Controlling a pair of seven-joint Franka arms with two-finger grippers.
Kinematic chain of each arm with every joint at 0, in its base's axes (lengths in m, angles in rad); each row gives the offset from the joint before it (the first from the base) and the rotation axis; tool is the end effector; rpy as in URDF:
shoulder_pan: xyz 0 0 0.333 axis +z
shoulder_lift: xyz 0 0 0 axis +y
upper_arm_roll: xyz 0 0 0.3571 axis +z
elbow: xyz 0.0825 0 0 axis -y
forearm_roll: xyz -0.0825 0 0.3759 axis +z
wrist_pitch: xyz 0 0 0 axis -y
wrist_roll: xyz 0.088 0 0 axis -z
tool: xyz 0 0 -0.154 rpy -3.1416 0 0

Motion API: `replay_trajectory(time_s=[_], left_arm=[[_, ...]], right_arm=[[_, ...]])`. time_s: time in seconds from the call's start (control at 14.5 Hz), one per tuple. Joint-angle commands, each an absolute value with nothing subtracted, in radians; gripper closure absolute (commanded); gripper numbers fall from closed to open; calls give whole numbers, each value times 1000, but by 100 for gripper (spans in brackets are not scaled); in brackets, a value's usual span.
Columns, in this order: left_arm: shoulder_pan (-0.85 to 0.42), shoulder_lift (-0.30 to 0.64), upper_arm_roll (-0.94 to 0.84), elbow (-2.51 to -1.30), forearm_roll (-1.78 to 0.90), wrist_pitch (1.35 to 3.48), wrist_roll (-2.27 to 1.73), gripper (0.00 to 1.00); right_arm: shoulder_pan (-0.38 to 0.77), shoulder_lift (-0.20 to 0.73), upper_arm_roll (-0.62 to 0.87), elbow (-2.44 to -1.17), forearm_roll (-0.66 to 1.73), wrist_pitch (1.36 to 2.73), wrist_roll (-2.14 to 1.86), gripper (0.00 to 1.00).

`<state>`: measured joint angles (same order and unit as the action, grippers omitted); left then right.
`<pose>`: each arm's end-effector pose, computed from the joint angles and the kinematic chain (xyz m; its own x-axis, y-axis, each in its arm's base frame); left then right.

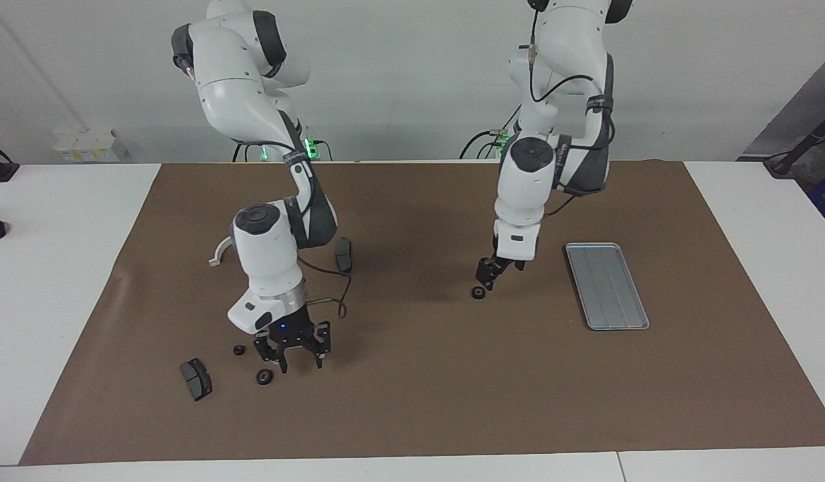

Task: Pick bearing gear from pile to tray
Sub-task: 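Grasp the bearing with the left gripper while the right gripper returns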

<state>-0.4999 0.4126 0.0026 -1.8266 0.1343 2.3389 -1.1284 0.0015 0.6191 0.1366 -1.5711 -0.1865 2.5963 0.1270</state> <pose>0.5903 -0.3130 0.3147 0.8471 0.5136 0.1364 0.5133 -0.8573 0.0400 0.7652 0.0869 0.3216 0.9087 0.1039 0.4044 0.1038 -0.9943 0.0223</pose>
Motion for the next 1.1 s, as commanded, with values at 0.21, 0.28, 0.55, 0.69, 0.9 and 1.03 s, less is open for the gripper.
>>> replay_trajectory(time_s=[0.21, 0.28, 0.55, 0.69, 0.9, 1.03], left_arm=[[-508, 411, 17, -1882, 152, 2393, -1173, 25], [-511, 410, 17, -1879, 153, 2373, -1172, 26], [-518, 403, 14, -1881, 153, 2338, -1170, 26], [-519, 403, 14, -1881, 152, 2335, -1169, 28], [-518, 403, 14, -1882, 152, 2335, -1167, 80], [-514, 403, 14, -1878, 150, 2329, -1161, 100]], right_arm=[[-69, 707, 155, -1577, -201, 2765, 80, 28], [-69, 712, 155, -1577, -199, 2772, 81, 28], [-28, 710, 155, -1577, -195, 2770, 130, 29], [-20, 710, 155, -1582, -196, 2764, 133, 33], [-29, 707, 155, -1600, -196, 2749, 133, 37], [-37, 701, 150, -1605, -209, 2697, 124, 37]])
